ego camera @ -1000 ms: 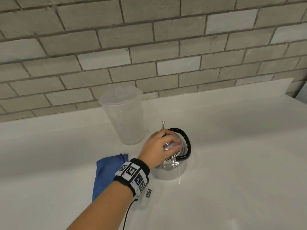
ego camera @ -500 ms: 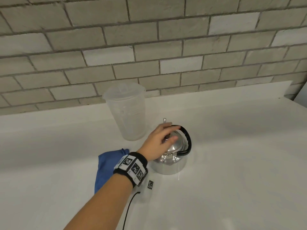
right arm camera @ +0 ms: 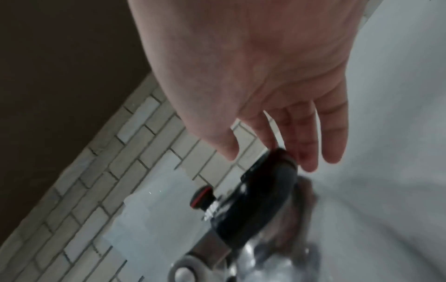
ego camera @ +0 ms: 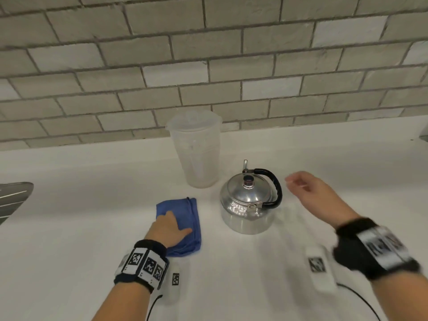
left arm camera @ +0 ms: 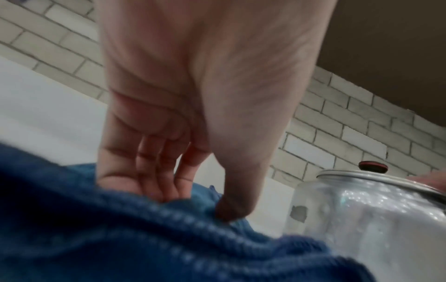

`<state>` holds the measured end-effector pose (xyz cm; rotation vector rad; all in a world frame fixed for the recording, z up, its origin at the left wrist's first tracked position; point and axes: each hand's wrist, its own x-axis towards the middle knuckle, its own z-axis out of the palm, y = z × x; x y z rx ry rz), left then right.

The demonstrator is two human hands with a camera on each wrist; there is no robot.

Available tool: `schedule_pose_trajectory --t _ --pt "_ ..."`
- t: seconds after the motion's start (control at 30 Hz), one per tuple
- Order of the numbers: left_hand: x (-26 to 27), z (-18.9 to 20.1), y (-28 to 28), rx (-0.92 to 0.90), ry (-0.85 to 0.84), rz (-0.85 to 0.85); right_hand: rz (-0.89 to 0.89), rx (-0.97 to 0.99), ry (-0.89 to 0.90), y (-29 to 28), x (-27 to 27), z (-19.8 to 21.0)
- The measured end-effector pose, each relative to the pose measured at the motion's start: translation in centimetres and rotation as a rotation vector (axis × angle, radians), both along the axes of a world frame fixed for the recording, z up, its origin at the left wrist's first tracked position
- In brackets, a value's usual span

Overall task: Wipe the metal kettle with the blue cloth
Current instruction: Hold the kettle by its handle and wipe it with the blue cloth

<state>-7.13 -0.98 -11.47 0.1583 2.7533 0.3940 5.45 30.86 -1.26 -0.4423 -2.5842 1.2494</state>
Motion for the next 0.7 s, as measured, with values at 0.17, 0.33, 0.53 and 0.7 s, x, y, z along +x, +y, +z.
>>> schedule_pose_trajectory --t 0.17,0.33,0.53,0.7 --pt "-1.0 0.1 0.4 -0.09 -0.06 -0.101 -0.015 -0.001 -0.263 -0.7 -7.1 -3.0" --pt "-0.5 1.8 -0.3 0.317 -0.044 0.033 -0.042 -0.043 -0.13 -0.9 -8.6 -2.5" --pt "-0.4 3.7 2.6 0.357 0.023 -0.002 0.062 0.015 -0.111 -1.8 -9.0 -0.6" --pt "-1.2 2.4 3.5 -0.095 -0.028 -0.164 0.091 0.064 -0.142 -1.9 -8.8 -0.1"
